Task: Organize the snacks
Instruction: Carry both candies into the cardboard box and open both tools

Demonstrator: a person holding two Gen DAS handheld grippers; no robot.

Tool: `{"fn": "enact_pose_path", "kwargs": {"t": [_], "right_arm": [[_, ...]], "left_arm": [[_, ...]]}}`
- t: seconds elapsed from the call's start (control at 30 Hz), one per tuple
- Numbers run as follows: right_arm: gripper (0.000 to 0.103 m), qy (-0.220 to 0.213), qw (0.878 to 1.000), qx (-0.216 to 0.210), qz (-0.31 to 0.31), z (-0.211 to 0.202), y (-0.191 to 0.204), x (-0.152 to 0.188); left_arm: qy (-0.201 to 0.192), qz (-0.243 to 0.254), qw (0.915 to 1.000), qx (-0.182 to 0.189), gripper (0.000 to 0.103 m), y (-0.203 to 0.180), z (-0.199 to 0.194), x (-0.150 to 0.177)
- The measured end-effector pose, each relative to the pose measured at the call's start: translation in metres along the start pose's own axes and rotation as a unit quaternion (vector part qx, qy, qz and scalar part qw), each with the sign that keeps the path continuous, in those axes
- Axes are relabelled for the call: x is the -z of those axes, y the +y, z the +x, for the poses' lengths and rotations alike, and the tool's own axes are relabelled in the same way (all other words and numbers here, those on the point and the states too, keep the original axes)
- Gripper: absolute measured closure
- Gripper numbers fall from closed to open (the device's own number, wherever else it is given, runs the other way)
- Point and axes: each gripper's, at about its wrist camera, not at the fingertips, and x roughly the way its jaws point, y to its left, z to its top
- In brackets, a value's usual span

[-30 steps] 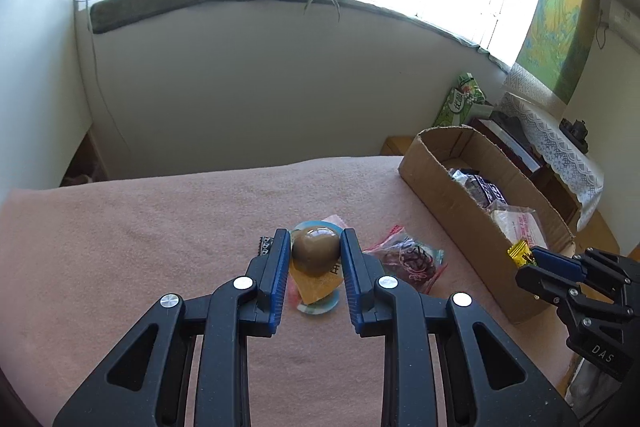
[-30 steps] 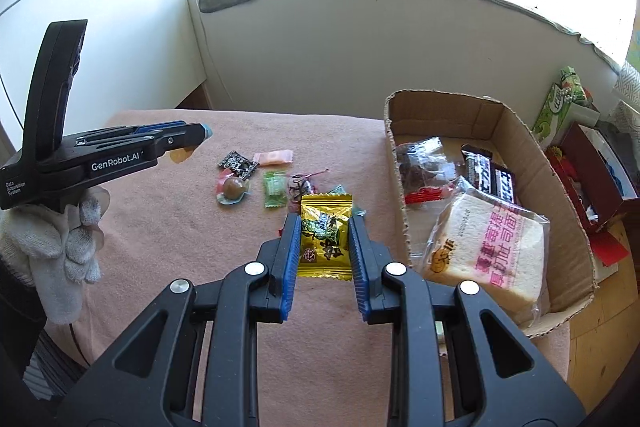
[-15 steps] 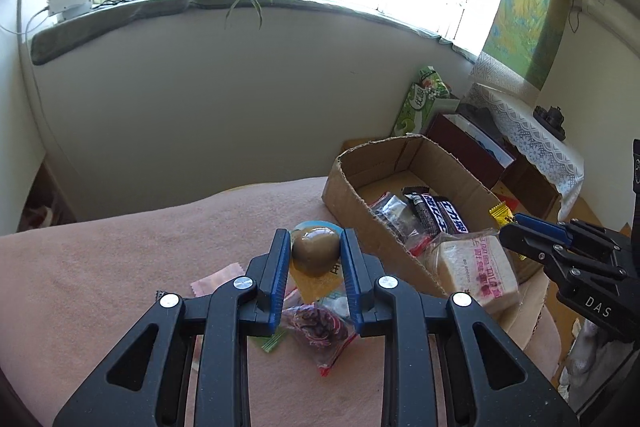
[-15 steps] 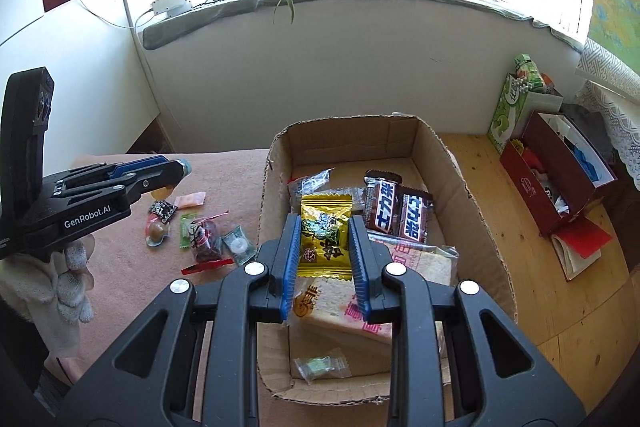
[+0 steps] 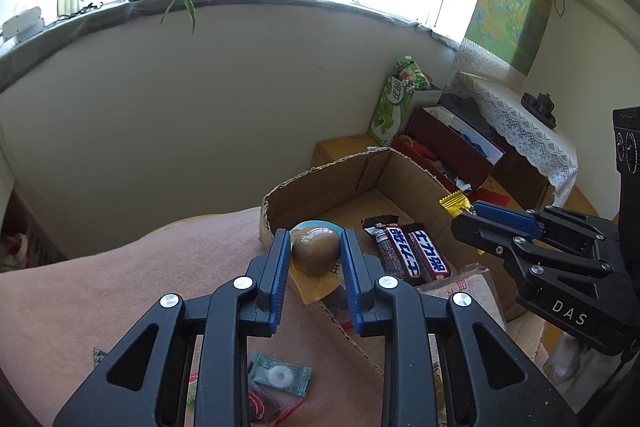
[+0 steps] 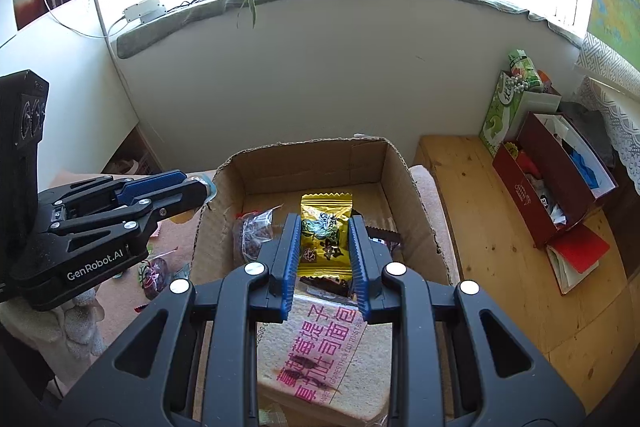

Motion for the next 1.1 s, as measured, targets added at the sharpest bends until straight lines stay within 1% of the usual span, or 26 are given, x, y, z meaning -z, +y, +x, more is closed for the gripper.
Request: {"fn": "enact_pose_path", "kwargs": {"t": [0.3,0.5,0.67,0.7,0.73,0.77,0.8,0.83,0.9,1.0,1.1], "right_arm": [[0.078,0.014,1.0,0.0,0.014,0.021,-0.019,-0.002],[0.078,0.018,1.0,0.002,0.017,0.024,-0.023,0.0],[0.077,0.016,1.0,0.007,0.015,0.024,-0.022,0.0],[0.073,0.015,1.0,0.009,0.014,0.023,-0.021,0.0],[0.063,0.014,1.0,0.011,0.014,0.022,-0.021,-0.001],[0.057,0.011,1.0,0.014,0.014,0.021,-0.02,-0.001],[0.048,0.006,1.0,0.017,0.013,0.019,-0.019,-0.001],[0.043,0.003,1.0,0.02,0.012,0.017,-0.019,-0.001],[0.041,0.0,1.0,0.022,0.012,0.015,-0.018,-0.002],[0.041,-0.003,0.999,0.029,0.013,0.011,-0.019,-0.003],[0.039,-0.004,0.999,0.032,0.016,0.009,-0.021,-0.003]], "left_arm": [[0.013,0.009,0.9998,0.009,0.079,-0.012,0.016,-0.004],[0.018,0.011,0.9998,0.007,0.072,-0.014,0.018,-0.004],[0.019,0.017,0.9997,0.003,0.069,-0.017,0.017,-0.003],[0.019,0.018,0.9997,0.002,0.068,-0.017,0.016,-0.003],[0.019,0.019,0.9996,0.002,0.065,-0.017,0.015,-0.003],[0.018,0.02,0.9996,0.001,0.062,-0.018,0.015,-0.003],[0.015,0.022,0.9996,0.0,0.059,-0.018,0.014,-0.003],[0.014,0.024,0.9996,-0.001,0.057,-0.019,0.013,-0.003],[0.012,0.026,0.9996,-0.003,0.054,-0.02,0.012,-0.003],[0.011,0.028,0.9996,-0.004,0.045,-0.02,0.009,-0.003],[0.008,0.031,0.9995,-0.009,0.044,-0.021,0.007,-0.003]]}}
